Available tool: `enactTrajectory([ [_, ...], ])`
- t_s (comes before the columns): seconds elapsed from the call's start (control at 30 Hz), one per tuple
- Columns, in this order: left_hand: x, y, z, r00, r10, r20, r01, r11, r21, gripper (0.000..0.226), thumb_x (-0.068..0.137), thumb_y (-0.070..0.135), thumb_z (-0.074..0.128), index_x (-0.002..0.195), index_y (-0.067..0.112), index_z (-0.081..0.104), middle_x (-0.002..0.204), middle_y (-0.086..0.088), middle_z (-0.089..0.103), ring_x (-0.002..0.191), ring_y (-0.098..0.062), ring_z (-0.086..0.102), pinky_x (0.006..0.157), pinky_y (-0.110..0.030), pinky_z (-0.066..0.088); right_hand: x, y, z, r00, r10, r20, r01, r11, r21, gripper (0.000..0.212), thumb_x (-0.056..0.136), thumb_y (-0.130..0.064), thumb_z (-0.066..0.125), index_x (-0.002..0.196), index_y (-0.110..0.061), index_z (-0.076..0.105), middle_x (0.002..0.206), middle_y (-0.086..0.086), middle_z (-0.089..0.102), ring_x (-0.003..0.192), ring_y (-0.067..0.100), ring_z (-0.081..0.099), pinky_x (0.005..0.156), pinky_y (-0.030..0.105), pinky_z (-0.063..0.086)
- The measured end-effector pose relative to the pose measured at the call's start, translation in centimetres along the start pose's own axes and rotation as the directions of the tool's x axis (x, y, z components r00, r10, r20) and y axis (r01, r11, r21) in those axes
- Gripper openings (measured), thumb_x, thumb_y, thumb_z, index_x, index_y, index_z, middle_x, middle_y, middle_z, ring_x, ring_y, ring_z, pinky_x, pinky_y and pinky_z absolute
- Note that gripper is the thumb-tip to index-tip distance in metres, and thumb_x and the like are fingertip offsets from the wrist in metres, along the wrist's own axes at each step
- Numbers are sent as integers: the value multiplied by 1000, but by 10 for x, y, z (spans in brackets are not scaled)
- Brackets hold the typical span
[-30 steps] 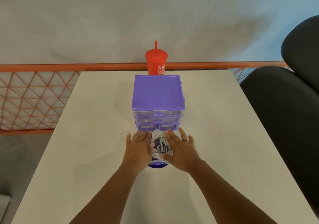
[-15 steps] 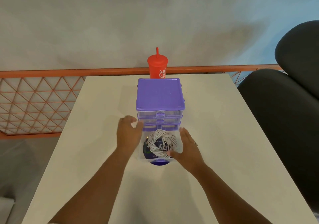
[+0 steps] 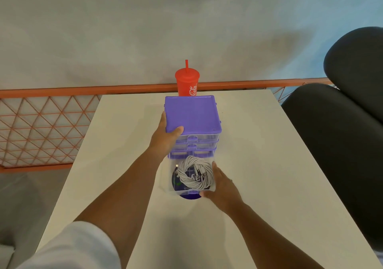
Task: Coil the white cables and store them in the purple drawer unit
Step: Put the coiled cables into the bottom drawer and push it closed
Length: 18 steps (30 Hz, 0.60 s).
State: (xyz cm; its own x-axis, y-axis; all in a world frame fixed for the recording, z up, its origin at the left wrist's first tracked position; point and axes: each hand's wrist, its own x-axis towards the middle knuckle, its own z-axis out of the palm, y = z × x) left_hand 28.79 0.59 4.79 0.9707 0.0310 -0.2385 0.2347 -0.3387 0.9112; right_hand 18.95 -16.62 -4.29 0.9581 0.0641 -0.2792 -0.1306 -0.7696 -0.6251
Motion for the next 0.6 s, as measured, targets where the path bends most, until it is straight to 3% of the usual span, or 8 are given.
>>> enactTrajectory([
  [0.23, -4, -2, 2, 999, -44, 26, 44, 999, 7, 74, 88, 34, 58, 147, 37, 14, 138, 10, 46, 122, -18, 49, 105, -41, 39, 20, -3, -5, 998, 44, -42, -40, 995, 93, 82, 60, -37, 72, 130, -41, 30, 118, -16, 56, 101, 10, 58, 78, 33, 55],
  [0.43, -7, -6, 6, 998, -57, -10, 57, 998, 29, 74, 85, 39, 58, 146, 39, 15, 135, 9, 49, 116, -21, 53, 101, -42, 43, 27, -1, -14, 983, 159, -94, -130, 958, 257, 77, 68, -20, 78, 129, -21, 31, 100, -9, 52, 88, 12, 56, 65, 22, 51],
  [0.6, -7, -7, 9, 998, -48, -47, 51, 997, 62, 73, 88, 38, 56, 147, 36, 13, 135, 8, 48, 115, -21, 53, 99, -40, 45, 32, 0, -18, 977, 174, -119, -128, 938, 321, 82, 68, -14, 78, 133, -20, 29, 105, -7, 47, 89, 10, 49, 54, 10, 35],
])
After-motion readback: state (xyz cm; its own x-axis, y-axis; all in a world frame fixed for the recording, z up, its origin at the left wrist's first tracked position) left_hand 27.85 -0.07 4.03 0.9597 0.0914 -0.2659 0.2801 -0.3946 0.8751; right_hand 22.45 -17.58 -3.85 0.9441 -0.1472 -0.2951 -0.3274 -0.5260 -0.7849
